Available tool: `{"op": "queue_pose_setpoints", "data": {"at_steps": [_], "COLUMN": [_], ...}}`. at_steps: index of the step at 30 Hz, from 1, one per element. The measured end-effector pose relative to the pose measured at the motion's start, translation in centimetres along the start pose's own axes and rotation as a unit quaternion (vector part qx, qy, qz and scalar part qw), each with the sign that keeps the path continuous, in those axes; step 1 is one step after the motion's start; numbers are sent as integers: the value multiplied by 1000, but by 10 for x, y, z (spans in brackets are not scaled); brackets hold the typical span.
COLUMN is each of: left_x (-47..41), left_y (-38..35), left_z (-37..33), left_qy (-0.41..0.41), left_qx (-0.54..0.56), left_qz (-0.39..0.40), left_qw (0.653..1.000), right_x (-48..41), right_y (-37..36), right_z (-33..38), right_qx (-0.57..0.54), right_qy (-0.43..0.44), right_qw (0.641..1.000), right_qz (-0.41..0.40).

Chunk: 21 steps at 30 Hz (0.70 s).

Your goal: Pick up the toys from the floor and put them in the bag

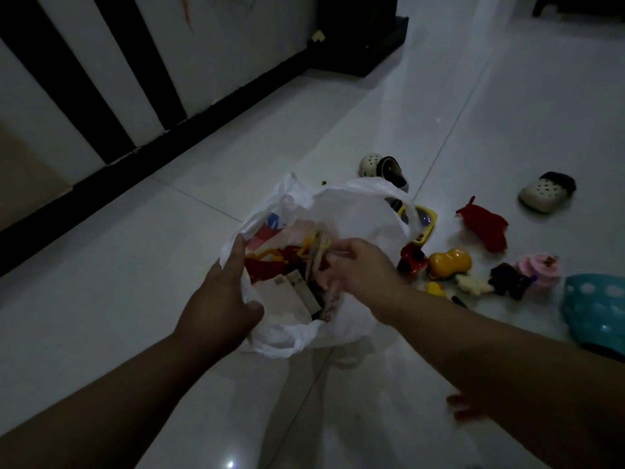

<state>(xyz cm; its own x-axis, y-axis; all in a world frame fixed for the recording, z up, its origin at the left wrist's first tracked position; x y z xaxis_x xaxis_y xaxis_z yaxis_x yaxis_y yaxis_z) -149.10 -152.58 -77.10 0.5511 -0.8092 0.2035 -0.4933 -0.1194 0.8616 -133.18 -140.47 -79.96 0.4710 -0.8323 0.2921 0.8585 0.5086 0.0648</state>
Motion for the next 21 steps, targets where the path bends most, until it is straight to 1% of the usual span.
{"op": "queue_pose_setpoints", "data": {"at_steps": [2,3,5,6,7,8,9,10,11,13,14,15,17,18,21], "left_x": [-2,-3,-4,-5,-6,-7,-8,-9,-10,-12,-13,-14,-15,-15,-16], "left_y": [-3,-5,-7,-8,-10,-11,-12,-13,-14,-16,-16,-17,-19,-19,-17], "left_z": [-1,-1,-3,-4,-4,-5,-5,-5,-5,-5,-5,-5,-4,-3,0], "left_qy": [5,6,13,18,22,23,24,24,23,21,21,21,21,22,20], "left_qx": [13,17,21,23,24,23,20,19,19,15,14,11,1,-3,-8], "left_qz": [-5,-11,-26,-34,-39,-41,-42,-41,-42,-41,-40,-38,-37,-36,-35], "left_qw": [1000,1000,999,999,999,999,999,999,999,999,999,999,999,999,999], "right_x": [18,29,49,57,63,65,64,60,56,49,46,42,34,29,14], "right_y": [22,36,69,89,111,135,157,175,189,202,204,204,202,202,211], "right_z": [-1,-4,-16,-26,-37,-50,-64,-80,-98,-127,-138,-148,-163,-167,-172], "right_qx": [109,162,273,320,358,396,434,473,513,572,583,581,578,585,605], "right_qy": [84,131,220,237,227,190,136,66,-3,-92,-116,-138,-160,-167,-182], "right_qw": [990,978,932,908,889,876,866,859,849,815,804,801,798,792,776], "right_qz": [-13,-26,-88,-130,-171,-200,-208,-183,-127,-14,18,37,56,53,-3]}}
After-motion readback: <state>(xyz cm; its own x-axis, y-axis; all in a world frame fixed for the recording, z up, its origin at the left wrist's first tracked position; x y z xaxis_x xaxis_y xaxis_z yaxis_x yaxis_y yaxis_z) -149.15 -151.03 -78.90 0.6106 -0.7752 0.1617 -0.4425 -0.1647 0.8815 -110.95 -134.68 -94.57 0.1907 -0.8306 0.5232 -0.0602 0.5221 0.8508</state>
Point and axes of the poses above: each hand's wrist, its own x-axis away from the middle knuckle, its own y-axis out of the back of the hand, z = x × y, the point moved 4 cm from there along -x, towards the middle knuckle, and after that the axes turned 5 degrees about y, right-handed, at the moved point
